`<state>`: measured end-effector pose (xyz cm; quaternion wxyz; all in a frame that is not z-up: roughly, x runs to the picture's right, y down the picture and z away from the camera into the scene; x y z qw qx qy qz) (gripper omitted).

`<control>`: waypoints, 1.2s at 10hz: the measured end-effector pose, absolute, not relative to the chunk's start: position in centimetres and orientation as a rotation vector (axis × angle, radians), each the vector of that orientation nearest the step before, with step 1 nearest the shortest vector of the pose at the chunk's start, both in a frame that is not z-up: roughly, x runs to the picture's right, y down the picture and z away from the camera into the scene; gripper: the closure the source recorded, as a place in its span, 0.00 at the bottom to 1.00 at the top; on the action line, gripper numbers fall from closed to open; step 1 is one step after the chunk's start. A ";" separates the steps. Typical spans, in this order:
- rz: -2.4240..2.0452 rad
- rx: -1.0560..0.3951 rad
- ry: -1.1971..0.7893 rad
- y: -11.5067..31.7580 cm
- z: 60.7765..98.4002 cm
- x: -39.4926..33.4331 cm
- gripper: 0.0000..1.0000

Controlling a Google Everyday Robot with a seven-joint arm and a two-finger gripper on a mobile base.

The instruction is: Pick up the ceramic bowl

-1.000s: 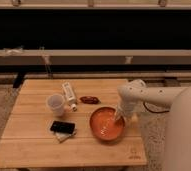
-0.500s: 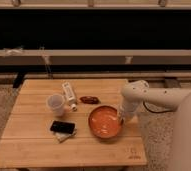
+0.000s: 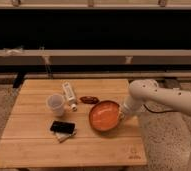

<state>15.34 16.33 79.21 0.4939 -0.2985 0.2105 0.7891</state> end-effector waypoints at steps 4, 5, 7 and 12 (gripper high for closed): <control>1.895 -0.736 0.401 13.8 77.1 14.1 1.00; 1.883 -0.740 0.375 13.3 76.8 13.6 1.00; 1.862 -0.752 0.339 12.5 76.3 12.8 1.00; 1.861 -0.753 0.340 12.5 76.3 12.8 1.00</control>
